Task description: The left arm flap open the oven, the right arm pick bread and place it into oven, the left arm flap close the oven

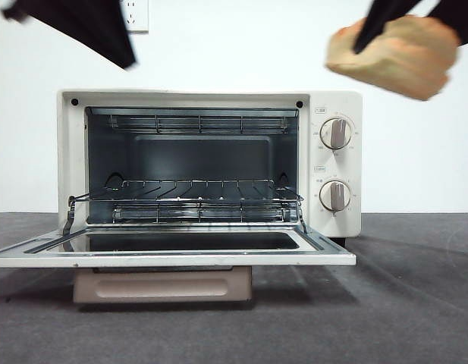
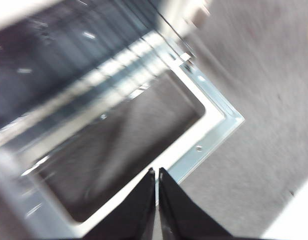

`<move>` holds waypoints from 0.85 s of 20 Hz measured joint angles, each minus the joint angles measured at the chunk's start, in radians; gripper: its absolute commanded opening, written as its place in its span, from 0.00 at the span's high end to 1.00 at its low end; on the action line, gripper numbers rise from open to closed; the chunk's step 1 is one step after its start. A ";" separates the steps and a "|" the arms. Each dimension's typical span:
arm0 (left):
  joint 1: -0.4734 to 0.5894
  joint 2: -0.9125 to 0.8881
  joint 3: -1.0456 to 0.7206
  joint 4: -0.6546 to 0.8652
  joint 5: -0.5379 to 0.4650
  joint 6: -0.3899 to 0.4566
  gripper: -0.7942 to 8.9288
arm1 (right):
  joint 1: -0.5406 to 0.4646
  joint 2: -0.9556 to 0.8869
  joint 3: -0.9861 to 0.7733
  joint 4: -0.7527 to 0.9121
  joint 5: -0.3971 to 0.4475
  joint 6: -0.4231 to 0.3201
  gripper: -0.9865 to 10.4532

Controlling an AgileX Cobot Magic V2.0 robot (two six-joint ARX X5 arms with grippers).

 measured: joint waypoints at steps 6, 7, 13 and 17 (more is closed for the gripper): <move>0.109 -0.261 -0.199 -0.024 0.000 -0.006 0.90 | 0.054 0.203 0.001 0.235 -0.052 0.056 0.76; 0.113 -0.300 -0.228 -0.033 0.000 -0.010 0.90 | 0.061 0.245 0.006 0.271 -0.052 0.074 0.76; 0.114 -0.477 -0.274 -0.149 0.000 -0.014 0.90 | 0.073 0.511 0.135 0.438 -0.014 0.166 0.76; 0.114 -0.549 -0.274 -0.151 0.000 -0.014 0.90 | 0.074 0.664 0.237 0.442 0.074 0.206 0.76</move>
